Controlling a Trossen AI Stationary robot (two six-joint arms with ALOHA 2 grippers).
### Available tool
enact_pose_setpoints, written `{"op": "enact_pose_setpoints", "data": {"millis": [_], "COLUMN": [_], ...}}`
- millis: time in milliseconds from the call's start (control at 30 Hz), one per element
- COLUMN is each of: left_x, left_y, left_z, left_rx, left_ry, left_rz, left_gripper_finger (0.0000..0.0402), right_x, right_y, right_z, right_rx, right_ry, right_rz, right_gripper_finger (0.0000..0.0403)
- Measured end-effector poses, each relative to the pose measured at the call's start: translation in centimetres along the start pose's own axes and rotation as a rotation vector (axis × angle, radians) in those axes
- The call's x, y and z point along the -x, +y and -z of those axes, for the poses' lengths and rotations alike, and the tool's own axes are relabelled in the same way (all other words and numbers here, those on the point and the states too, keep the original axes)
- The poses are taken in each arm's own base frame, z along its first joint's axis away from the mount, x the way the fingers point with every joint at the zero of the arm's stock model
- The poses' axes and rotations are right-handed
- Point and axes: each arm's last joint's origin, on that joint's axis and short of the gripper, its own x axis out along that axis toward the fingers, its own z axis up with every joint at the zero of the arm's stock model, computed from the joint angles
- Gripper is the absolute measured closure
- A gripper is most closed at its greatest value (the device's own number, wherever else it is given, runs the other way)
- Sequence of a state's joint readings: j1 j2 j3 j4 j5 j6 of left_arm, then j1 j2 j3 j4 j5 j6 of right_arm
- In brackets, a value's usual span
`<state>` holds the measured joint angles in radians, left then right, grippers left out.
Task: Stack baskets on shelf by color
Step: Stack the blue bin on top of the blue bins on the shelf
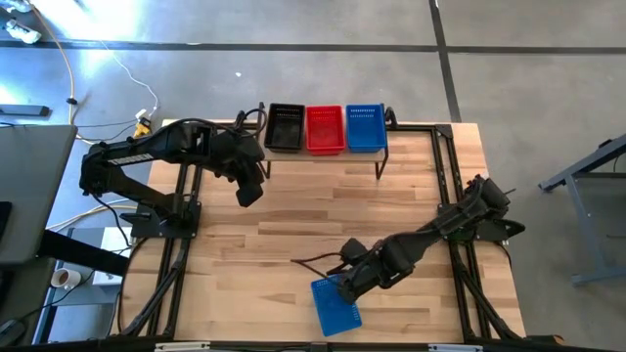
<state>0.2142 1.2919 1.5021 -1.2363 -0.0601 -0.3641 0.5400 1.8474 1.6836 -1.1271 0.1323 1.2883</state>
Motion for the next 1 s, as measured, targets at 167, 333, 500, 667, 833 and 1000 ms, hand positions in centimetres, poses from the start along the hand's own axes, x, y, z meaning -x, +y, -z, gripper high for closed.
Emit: {"op": "enact_pose_setpoints", "data": {"millis": [167, 333, 500, 667, 833, 1000], "left_x": [0.0, 0.0, 0.0, 0.0, 0.0, 0.0], "left_y": [0.0, 0.0, 0.0, 0.0, 0.0, 0.0], "left_z": [0.0, 0.0, 0.0, 0.0, 0.0, 0.0], "left_rx": [0.0, 0.0, 0.0, 0.0, -0.016, -0.016], "left_ry": [0.001, 0.001, -0.001, -0.001, -0.001, -0.001], "left_rz": [-0.001, -0.001, -0.005, -0.005, -0.005, -0.005], "left_gripper_finger": [0.033, 0.033, 0.033, 0.033, 0.033, 0.033], "right_x": [-1.9, -3.9, -5.7, -7.0, -8.1, -9.2], "right_y": [0.6, 1.0, 1.4, 1.7, 2.1, 2.1], "right_z": [0.2, 0.5, 0.7, 0.9, 1.0, 1.3], "right_rx": [-0.034, -0.063, -0.067, -0.077, -0.079, -0.086], "right_ry": [0.05, 0.109, 0.145, 0.165, 0.174, 0.189], "right_rz": [0.015, 0.055, 0.065, 0.08, 0.067, 0.09], "right_gripper_finger": [0.0308, 0.0308, 0.0308, 0.0308, 0.0308, 0.0308]}}
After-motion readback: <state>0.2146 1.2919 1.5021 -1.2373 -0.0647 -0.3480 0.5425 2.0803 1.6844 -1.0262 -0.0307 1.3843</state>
